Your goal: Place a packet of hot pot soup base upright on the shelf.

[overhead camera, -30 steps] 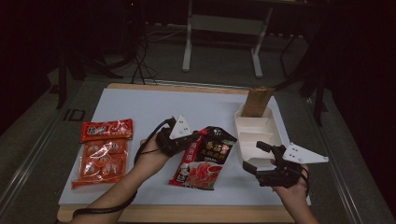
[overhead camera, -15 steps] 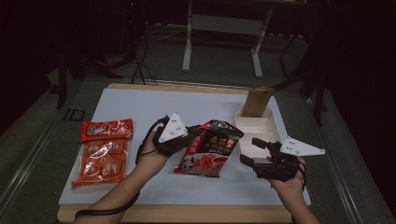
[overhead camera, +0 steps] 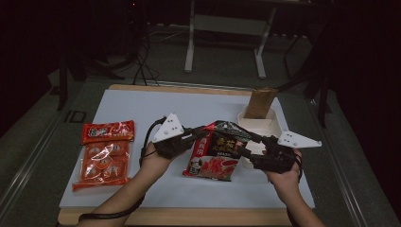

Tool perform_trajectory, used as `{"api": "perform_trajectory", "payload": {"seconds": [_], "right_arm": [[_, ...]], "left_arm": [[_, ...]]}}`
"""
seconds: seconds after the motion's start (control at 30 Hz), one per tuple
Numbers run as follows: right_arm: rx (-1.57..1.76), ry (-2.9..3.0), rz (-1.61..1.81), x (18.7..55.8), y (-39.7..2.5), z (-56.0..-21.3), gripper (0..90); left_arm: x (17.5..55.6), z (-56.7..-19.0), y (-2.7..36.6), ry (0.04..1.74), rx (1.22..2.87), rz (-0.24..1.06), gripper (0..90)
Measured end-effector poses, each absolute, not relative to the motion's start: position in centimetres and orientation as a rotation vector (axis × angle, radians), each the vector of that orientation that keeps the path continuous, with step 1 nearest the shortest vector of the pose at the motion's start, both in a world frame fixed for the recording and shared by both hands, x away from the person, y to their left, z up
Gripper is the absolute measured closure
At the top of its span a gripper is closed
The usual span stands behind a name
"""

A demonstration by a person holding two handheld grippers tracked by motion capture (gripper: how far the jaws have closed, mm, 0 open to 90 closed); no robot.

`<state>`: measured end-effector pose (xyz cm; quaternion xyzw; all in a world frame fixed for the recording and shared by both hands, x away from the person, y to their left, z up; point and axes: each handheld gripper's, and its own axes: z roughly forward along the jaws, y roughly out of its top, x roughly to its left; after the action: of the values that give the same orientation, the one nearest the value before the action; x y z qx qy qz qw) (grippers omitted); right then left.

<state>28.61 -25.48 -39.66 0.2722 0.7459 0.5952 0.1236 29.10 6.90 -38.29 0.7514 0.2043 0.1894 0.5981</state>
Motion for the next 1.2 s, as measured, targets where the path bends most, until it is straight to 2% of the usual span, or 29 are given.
{"api": "perform_trajectory", "payload": {"seconds": [0.03,0.1,0.23,0.33,0.43,0.63,0.73,0.87,0.93,1.13,1.2], "right_arm": [[0.776,2.177,1.756,28.7,-25.1,-39.5,42.0],[0.755,2.18,1.777,28.8,-24.8,-39.3,48.2],[0.731,2.182,1.766,28.8,-24.5,-39.0,68.2],[0.705,2.197,1.763,28.7,-24.6,-38.6,73.1],[0.703,2.203,1.759,28.6,-24.5,-38.2,76.3],[0.694,2.216,1.767,28.7,-24.6,-37.4,77.3],[0.689,2.211,1.791,28.8,-24.8,-36.9,77.5],[0.676,2.208,1.784,28.9,-24.8,-36.3,77.5],[0.676,2.201,1.778,28.9,-24.9,-36.2,77.5],[0.689,2.198,1.768,29.3,-25.3,-36.1,77.5],[0.691,2.182,1.772,29.4,-25.5,-35.8,77.5]], "left_arm": [[28.9,-38.3,6.8,0.458,1.743,0.435,88.1],[28.6,-38.3,6.4,0.446,1.744,0.436,88.0],[28.7,-38.4,6.5,0.46,1.722,0.414,88.0],[28.9,-38.6,6.7,0.452,1.72,0.405,87.9],[29.3,-38.7,7.0,0.458,1.709,0.348,87.5],[29.4,-38.2,7.2,0.434,1.704,0.337,85.6],[29.3,-37.7,7.3,0.444,1.698,0.338,79.1],[29.2,-37.3,7.6,0.467,1.68,0.356,63.4],[29.0,-37.1,8.0,0.471,1.66,0.373,61.3],[28.7,-36.6,9.0,0.495,1.626,0.396,40.6],[28.6,-36.6,9.5,0.505,1.619,0.387,37.6]]}}
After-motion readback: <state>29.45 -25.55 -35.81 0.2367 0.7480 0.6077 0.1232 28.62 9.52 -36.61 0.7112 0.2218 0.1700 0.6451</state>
